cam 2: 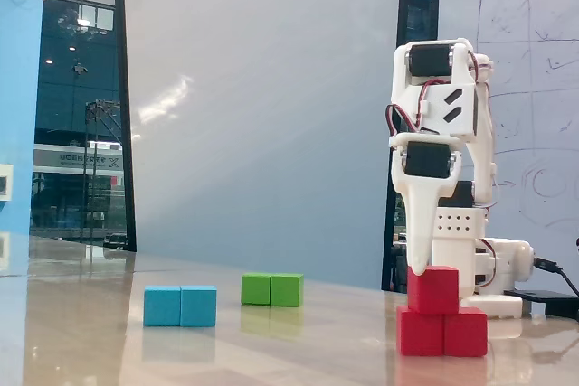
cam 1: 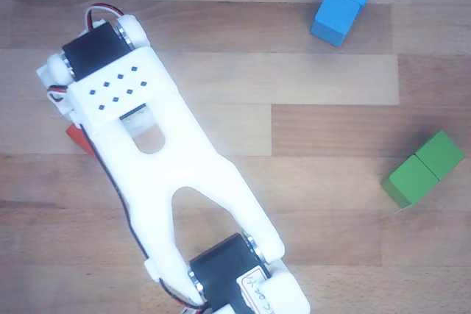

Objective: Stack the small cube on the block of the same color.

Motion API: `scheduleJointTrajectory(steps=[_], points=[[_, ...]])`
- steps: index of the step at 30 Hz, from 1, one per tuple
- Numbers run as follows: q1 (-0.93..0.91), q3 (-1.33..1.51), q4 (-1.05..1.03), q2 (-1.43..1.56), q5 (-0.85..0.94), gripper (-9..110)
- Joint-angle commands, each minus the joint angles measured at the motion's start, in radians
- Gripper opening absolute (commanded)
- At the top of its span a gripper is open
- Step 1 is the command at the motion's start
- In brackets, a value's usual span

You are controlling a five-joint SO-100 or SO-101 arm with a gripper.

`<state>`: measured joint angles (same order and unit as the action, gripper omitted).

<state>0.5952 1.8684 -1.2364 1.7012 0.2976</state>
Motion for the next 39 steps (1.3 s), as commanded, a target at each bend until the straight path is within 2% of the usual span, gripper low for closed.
scheduleJointTrajectory(steps=[1,8,14,22,32,39], points=[[-0.012,-0.018,0.003,0.083,0.035,20],[-0.161,-0.018,0.021,0.083,0.092,20],[-0.373,-0.018,0.038,0.092,0.144,19],[-0.612,-0.003,0.121,0.247,0.133,19],[-0.666,0.187,0.114,0.448,-0.057,0],[-0.687,0.437,0.043,0.742,-0.103,0]])
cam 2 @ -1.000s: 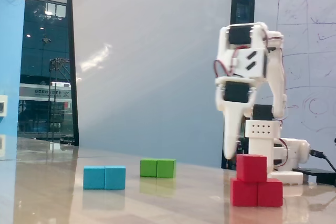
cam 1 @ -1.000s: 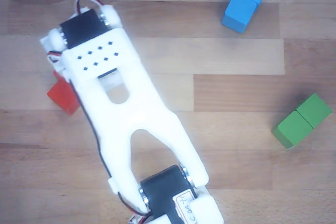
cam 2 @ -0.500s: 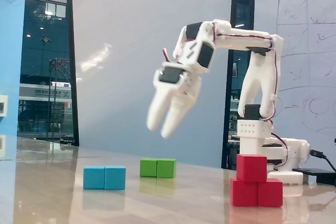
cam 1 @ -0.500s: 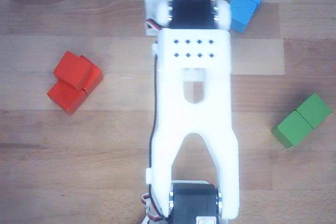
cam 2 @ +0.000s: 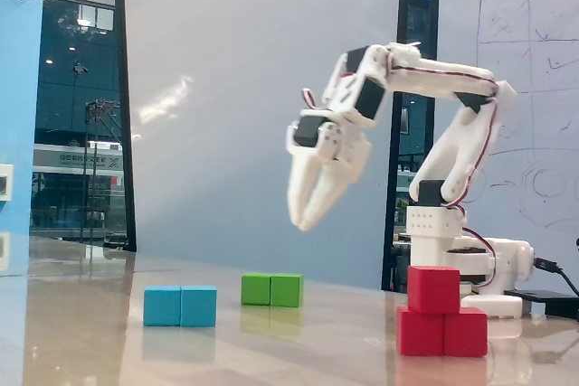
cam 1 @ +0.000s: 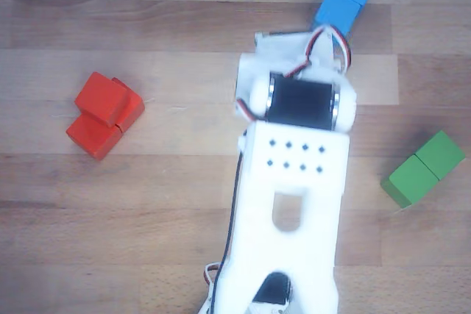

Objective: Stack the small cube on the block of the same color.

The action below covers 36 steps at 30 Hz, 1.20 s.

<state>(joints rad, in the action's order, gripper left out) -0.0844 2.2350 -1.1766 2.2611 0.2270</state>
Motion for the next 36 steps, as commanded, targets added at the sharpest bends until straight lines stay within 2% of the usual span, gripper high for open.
scheduleJointTrajectory(steps=[1,10,25,36], points=[[-0.003,0.106,-0.011,0.222,-0.052,0],[-0.003,0.334,0.02,0.482,-0.181,0],[-0.002,0.736,0.018,0.92,-0.176,0],[0.0,0.828,0.017,1.135,-0.176,0]])
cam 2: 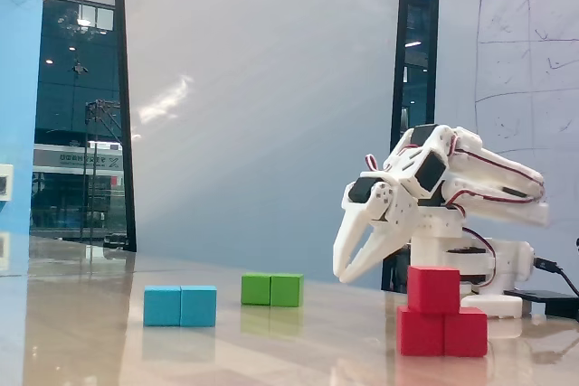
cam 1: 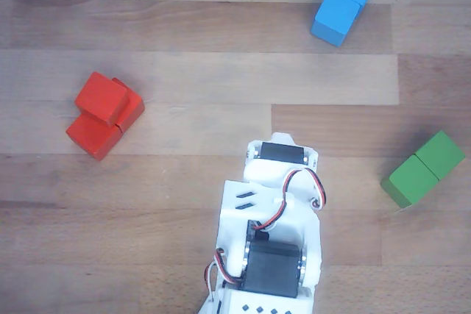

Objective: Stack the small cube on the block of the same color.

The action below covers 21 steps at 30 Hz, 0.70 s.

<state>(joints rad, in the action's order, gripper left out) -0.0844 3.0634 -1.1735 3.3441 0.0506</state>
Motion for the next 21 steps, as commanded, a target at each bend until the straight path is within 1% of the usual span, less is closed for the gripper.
scheduleJointTrajectory(steps=[1,14,21], points=[[0.0,0.008,0.014,0.071,0.0,0],[0.0,0.021,-0.008,0.112,-0.002,0],[0.0,0.009,-0.075,0.112,-0.002,0]])
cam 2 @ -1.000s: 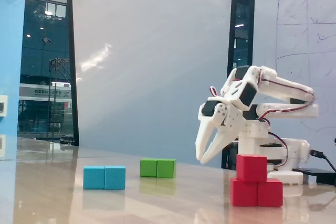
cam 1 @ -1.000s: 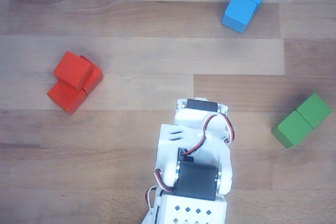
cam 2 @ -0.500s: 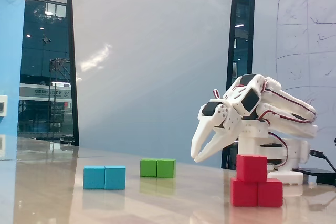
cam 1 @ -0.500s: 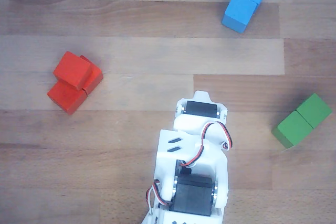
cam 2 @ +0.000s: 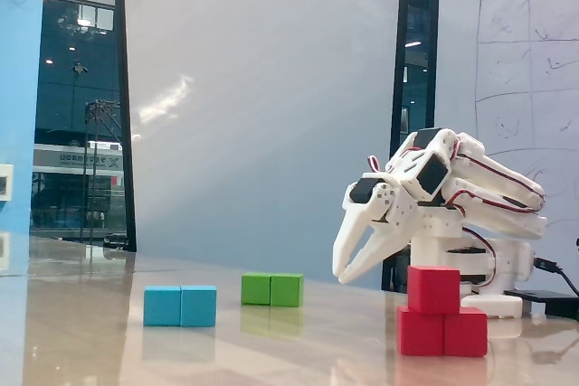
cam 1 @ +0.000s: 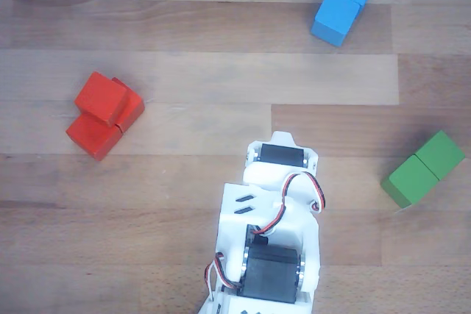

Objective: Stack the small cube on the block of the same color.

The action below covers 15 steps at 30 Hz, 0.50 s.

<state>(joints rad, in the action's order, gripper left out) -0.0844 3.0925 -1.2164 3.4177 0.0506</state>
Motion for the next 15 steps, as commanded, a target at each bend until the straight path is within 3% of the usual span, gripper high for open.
scheduleJointTrajectory(steps=[1,15], points=[[0.0,-0.028,-0.046,0.038,-0.002,0],[0.012,-0.04,-0.092,0.04,-0.005,0]])
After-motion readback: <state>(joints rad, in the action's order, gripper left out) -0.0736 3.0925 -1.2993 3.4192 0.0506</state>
